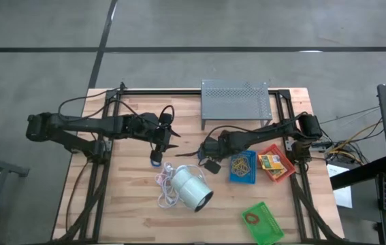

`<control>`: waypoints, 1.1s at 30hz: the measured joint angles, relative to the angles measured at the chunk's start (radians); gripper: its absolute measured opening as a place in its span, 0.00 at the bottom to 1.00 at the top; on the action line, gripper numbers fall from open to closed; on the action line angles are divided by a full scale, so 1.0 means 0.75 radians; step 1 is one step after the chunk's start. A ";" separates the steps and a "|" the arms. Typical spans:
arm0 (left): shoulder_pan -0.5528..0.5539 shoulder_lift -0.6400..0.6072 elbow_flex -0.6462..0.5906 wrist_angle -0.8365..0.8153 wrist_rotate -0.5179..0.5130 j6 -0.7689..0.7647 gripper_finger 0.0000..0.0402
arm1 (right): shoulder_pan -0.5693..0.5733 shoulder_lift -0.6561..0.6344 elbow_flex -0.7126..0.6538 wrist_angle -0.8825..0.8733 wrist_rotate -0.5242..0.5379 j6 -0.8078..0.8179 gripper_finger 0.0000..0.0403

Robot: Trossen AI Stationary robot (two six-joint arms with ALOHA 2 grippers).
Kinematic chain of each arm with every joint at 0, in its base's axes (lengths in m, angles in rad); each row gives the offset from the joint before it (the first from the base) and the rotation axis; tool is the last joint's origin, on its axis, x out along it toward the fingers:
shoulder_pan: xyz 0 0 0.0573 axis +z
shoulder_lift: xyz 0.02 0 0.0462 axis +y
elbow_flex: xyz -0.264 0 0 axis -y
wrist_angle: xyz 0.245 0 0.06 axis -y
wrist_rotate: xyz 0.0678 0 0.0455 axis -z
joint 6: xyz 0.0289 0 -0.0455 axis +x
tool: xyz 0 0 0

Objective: Pick & Place Office Desk Supplies
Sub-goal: Put the orange spring keychain into the green bin

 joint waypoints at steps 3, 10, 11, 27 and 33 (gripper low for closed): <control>0.000 0.000 0.000 0.000 0.000 0.000 0.46 | 0.001 0.000 0.000 0.001 0.000 0.003 0.10; 0.000 0.000 0.000 0.000 0.000 0.000 0.46 | 0.001 0.000 0.001 0.002 -0.001 0.002 0.10; 0.000 0.000 0.000 -0.001 0.000 0.000 0.46 | 0.001 0.000 0.002 -0.006 0.000 0.002 0.10; 0.000 0.000 0.000 -0.002 0.000 -0.001 0.46 | 0.001 -0.006 -0.010 -0.087 0.118 0.319 0.21; 0.000 0.000 0.000 -0.002 0.000 -0.001 0.46 | -0.008 -0.011 -0.010 -0.090 -0.072 0.233 0.31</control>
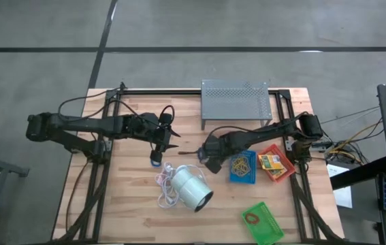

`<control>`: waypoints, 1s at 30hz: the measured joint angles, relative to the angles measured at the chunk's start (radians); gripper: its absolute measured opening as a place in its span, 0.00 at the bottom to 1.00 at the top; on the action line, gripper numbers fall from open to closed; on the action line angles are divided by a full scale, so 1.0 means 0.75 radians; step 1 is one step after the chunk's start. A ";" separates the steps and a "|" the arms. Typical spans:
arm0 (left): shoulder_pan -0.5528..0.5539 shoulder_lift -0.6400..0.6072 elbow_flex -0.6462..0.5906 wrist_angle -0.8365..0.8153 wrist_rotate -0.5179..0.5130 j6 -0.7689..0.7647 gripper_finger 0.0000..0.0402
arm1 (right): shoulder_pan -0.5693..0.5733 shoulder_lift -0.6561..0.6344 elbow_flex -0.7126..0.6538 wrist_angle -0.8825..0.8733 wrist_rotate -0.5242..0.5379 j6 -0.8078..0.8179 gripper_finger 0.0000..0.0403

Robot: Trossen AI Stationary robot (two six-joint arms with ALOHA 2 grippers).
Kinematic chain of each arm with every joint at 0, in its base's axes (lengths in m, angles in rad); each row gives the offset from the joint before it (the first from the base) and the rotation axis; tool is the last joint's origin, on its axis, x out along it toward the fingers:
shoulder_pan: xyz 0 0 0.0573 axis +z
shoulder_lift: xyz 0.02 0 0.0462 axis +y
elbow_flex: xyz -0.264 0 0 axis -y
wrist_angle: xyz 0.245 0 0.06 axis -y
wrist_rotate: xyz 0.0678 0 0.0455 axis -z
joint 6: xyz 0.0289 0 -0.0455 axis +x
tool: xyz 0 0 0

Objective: Pick & Place Office Desk Supplies
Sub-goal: Put the orange spring keychain into the green bin

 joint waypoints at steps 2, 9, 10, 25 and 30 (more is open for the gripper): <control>0.000 0.000 0.000 0.000 0.000 0.000 0.46 | -0.015 0.000 0.000 -0.002 -0.044 -0.020 0.33; 0.000 0.000 0.000 0.000 0.000 0.000 0.46 | -0.075 0.000 -0.014 0.009 -0.085 -0.082 0.34; 0.000 0.000 0.000 0.000 0.000 0.000 0.46 | -0.081 0.000 -0.021 0.024 -0.107 -0.088 0.33; 0.000 0.000 0.000 0.001 0.000 0.000 0.46 | -0.103 0.007 -0.154 0.207 -0.148 -0.106 0.34; 0.000 0.000 0.000 0.001 0.000 0.001 0.46 | -0.112 0.006 -0.229 0.318 -0.150 -0.101 0.31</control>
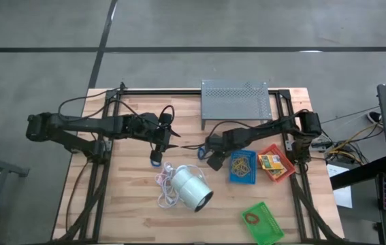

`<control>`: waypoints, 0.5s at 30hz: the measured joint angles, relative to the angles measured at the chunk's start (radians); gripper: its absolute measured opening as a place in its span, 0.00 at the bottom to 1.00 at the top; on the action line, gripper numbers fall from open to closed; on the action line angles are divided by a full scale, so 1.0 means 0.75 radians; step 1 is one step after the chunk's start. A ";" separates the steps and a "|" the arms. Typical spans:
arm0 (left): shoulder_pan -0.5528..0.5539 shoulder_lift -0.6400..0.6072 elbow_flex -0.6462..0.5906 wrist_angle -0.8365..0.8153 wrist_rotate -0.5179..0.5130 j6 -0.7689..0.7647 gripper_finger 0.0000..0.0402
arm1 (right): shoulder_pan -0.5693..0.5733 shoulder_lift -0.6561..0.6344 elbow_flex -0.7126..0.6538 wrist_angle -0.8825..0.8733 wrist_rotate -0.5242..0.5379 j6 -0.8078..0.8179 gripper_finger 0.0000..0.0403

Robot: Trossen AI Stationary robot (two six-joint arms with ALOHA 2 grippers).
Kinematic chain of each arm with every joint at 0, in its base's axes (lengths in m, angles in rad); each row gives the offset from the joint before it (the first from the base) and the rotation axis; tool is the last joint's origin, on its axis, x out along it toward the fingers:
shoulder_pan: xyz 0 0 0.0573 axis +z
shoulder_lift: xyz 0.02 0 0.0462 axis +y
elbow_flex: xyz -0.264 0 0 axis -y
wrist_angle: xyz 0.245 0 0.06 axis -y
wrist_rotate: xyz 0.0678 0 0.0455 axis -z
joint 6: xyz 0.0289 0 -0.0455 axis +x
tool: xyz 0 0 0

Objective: Pick & Place Office Desk Supplies
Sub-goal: Put the orange spring keychain into the green bin

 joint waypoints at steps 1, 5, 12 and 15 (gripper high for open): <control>0.000 0.000 0.000 0.000 0.000 0.000 0.46 | 0.000 -0.001 -0.009 0.011 -0.001 0.001 0.31; 0.000 0.000 0.000 0.000 0.000 0.001 0.46 | -0.002 -0.003 -0.015 0.016 0.001 0.003 0.28; 0.000 0.000 0.000 0.000 0.000 0.001 0.46 | -0.002 -0.002 -0.013 0.007 0.012 0.007 0.19; 0.000 0.000 0.000 0.000 0.000 0.004 0.46 | -0.002 -0.001 -0.013 0.005 0.026 0.011 0.13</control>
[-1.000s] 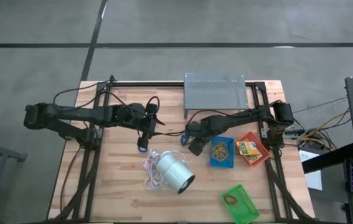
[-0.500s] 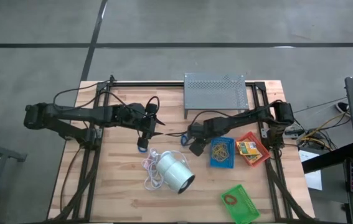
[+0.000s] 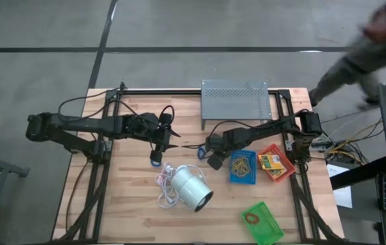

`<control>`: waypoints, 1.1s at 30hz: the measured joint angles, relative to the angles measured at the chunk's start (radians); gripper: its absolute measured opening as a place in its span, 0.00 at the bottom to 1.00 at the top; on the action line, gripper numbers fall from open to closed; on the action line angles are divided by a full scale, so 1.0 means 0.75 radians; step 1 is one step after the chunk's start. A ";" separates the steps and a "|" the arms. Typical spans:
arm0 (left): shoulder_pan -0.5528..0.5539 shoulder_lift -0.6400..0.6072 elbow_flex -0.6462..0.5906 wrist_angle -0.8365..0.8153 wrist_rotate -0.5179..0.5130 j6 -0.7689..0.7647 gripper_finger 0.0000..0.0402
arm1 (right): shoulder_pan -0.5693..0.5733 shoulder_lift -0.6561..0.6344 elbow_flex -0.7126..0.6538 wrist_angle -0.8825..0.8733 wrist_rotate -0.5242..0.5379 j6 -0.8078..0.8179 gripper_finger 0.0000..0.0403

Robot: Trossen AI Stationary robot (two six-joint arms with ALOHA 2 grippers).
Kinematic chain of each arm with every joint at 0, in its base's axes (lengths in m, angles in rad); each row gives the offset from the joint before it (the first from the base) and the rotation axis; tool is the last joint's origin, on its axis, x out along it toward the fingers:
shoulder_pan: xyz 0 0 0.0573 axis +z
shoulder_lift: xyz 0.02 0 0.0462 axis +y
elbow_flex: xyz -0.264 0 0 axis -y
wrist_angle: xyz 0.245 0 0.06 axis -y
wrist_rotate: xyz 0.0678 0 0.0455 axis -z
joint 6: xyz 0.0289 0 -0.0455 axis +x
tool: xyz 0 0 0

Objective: Pick & Place Office Desk Supplies
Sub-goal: Put the orange spring keychain into the green bin

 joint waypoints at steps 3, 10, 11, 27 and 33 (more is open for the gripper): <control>0.000 0.000 0.000 0.000 0.000 0.000 0.46 | -0.001 0.001 0.000 0.003 0.023 0.000 0.07; 0.001 0.000 0.000 0.000 0.000 0.000 0.46 | -0.002 0.001 0.001 0.007 0.044 0.000 0.04; 0.000 0.000 0.000 0.000 0.000 0.000 0.46 | -0.002 0.001 0.001 0.007 0.045 0.000 0.04; 0.001 0.000 0.000 -0.003 0.000 0.000 0.46 | 0.028 -0.092 0.202 -0.267 0.209 -0.014 0.03; 0.001 0.000 0.001 -0.013 0.000 0.000 0.46 | 0.074 -0.197 0.274 -0.423 0.242 -0.004 0.03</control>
